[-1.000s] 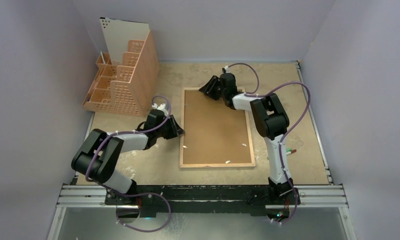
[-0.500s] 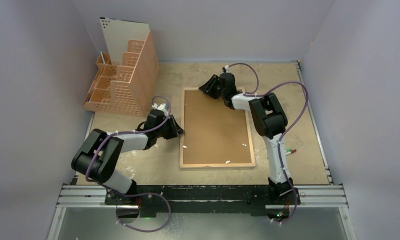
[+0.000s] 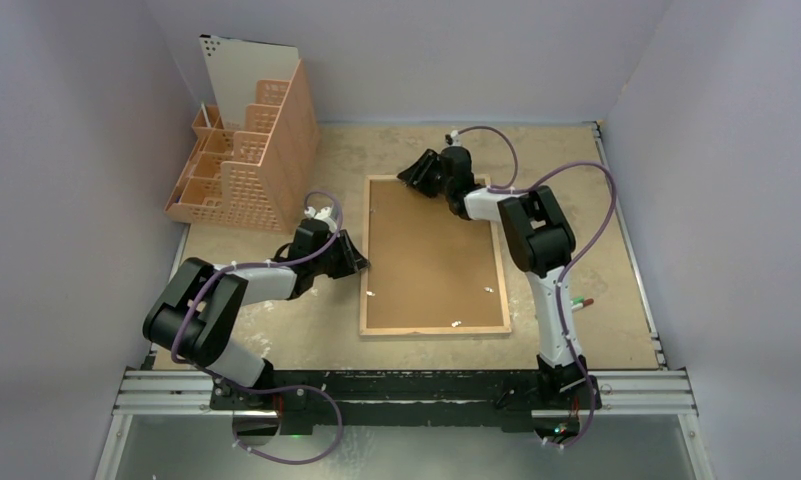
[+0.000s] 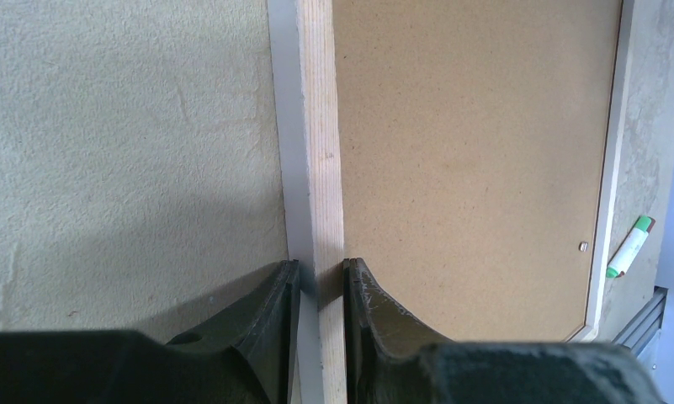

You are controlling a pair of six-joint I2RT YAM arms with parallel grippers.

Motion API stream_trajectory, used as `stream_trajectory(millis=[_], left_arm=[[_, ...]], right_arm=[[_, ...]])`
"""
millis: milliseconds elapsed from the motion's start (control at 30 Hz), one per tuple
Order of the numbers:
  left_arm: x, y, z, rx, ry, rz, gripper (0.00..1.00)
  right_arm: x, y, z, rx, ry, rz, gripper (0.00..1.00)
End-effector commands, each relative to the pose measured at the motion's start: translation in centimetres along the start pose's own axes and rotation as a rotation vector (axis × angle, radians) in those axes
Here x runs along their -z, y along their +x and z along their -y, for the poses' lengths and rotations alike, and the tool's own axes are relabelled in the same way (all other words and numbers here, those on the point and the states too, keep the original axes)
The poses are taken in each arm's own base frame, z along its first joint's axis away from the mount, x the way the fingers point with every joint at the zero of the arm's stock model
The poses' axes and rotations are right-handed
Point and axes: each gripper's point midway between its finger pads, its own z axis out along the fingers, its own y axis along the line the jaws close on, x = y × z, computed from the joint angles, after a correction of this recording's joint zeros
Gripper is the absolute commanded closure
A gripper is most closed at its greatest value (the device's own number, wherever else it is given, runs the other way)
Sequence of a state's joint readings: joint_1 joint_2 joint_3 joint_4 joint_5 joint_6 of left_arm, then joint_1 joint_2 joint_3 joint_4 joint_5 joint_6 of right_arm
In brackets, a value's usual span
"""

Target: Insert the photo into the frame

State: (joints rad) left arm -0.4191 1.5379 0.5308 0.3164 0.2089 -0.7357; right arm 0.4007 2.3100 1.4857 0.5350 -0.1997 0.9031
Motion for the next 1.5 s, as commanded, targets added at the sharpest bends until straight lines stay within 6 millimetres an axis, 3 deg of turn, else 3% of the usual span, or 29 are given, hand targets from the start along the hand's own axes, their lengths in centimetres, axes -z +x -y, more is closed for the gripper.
stream_trajectory(millis=[0, 167, 267, 467, 600, 700, 833, 1067, 1467], left_arm=[[0.4, 3.6, -4.3, -0.015, -0.154, -0.107, 0.83], [0.6, 3.4, -4.2, -0.017, -0.155, -0.096, 0.81], [0.7, 3.2, -4.1, -0.016, -0.152, -0.087, 0.79], [1.2, 3.2, -3.4, 0.001, -0.122, -0.081, 0.71], [1.5, 3.1, -3.0, 0.001, -0.109, -0.074, 0.65], [1.5, 2.9, -2.6, 0.002, -0.087, -0.070, 0.60], [1.3, 2.5, -1.4, -0.002, -0.038, -0.075, 0.54], [1.3, 2.4, -1.1, -0.003, -0.027, -0.074, 0.49], [1.3, 3.0, -1.8, -0.009, -0.048, -0.090, 0.50]], right_arm=[[2.0, -1.7, -0.6, 0.039, 0.057, 0.033, 0.53], [5.2, -5.2, -2.8, 0.106, 0.093, 0.110, 0.49], [8.0, -6.7, -2.9, 0.182, 0.163, 0.152, 0.48], [15.0, -8.9, 1.6, 0.318, 0.473, 0.230, 0.41], [18.9, -8.2, 5.3, 0.369, 0.669, 0.202, 0.32], [20.6, -7.5, 7.7, 0.397, 0.765, 0.175, 0.23], [21.8, -6.0, 10.9, 0.408, 0.809, 0.122, 0.10], [21.6, -4.6, 14.2, 0.373, 0.831, 0.058, 0.13], [19.5, -5.3, 14.2, 0.411, 0.799, 0.051, 0.21]])
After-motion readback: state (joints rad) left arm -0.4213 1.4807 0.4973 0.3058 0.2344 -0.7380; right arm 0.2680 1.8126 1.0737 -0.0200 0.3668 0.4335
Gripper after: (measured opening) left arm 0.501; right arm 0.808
